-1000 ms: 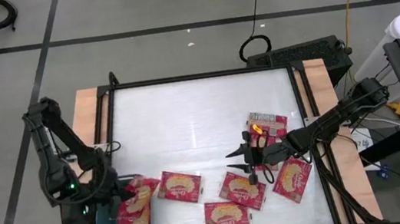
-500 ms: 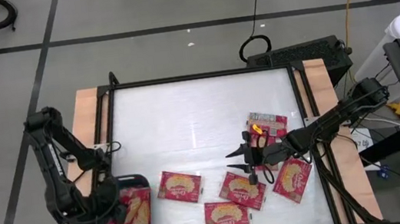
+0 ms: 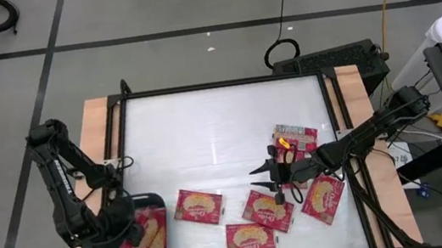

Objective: Sort popcorn bags into baskets
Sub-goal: Put the red popcorn bag into the blue bin

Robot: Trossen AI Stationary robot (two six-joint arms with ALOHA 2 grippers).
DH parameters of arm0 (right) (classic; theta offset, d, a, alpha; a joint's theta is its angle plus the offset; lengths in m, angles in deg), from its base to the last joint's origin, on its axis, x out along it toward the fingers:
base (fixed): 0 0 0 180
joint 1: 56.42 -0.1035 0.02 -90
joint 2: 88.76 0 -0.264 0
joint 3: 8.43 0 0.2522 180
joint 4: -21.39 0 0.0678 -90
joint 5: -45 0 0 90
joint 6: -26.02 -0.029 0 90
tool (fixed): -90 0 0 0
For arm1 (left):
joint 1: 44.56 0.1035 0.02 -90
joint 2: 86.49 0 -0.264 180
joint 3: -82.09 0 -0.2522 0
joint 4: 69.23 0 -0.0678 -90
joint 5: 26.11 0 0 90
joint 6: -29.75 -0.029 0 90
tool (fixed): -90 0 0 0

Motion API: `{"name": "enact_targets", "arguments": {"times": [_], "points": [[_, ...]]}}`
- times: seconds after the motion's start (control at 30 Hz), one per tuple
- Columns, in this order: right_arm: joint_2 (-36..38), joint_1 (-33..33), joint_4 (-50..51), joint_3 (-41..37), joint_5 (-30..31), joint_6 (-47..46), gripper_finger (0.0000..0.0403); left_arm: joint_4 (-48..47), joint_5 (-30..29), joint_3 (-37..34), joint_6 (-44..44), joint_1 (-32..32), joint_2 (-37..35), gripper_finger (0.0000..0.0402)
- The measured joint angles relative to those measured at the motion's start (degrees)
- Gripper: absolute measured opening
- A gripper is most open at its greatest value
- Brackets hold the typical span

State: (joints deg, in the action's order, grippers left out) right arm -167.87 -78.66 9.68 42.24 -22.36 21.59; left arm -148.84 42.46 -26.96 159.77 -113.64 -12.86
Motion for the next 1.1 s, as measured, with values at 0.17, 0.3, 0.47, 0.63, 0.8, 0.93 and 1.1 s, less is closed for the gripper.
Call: {"name": "enact_targets", "arguments": {"times": [0.17, 0.3, 0.47, 0.63, 0.8, 0.93, 1.1], "points": [[0.0, 0.0, 0.0, 0.0, 0.0, 0.0, 0.0139, -2.9, 0.6, 0.0, -0.3, 0.0, -0.6, 0.0142], [0.0, 0.0, 0.0, 0.0, 0.0, -0.3, 0.0139, -5.2, 0.9, 0.0, -1.8, 0.0, -1.9, 0.0128], [0.0, 0.0, 0.0, 0.0, 0.0, -3.6, 0.0139, -5.9, -1.7, 0.0, -7.5, 0.0, -5.3, 0.0097], [0.0, -1.1, 0.2, 0.0, -0.1, -6.7, 0.0139, -6.0, -15.4, 0.0, -19.1, 0.1, -9.2, 0.0068], [-0.2, -3.5, 3.8, 2.2, 2.1, -12.2, 0.0139, -7.9, -26.5, 0.0, -30.1, 2.7, -10.7, 0.0047], [-0.2, -5.8, 16.4, 7.9, 5.8, -17.2, 0.0139, -7.5, -34.5, 0.0, -38.0, 6.5, -10.3, 0.0045], [-0.1, -7.1, 34.1, 14.5, 10.7, -25.3, 0.0139, -5.5, -42.9, 0.0, -44.4, 11.2, -8.3, 0.0045]]}}
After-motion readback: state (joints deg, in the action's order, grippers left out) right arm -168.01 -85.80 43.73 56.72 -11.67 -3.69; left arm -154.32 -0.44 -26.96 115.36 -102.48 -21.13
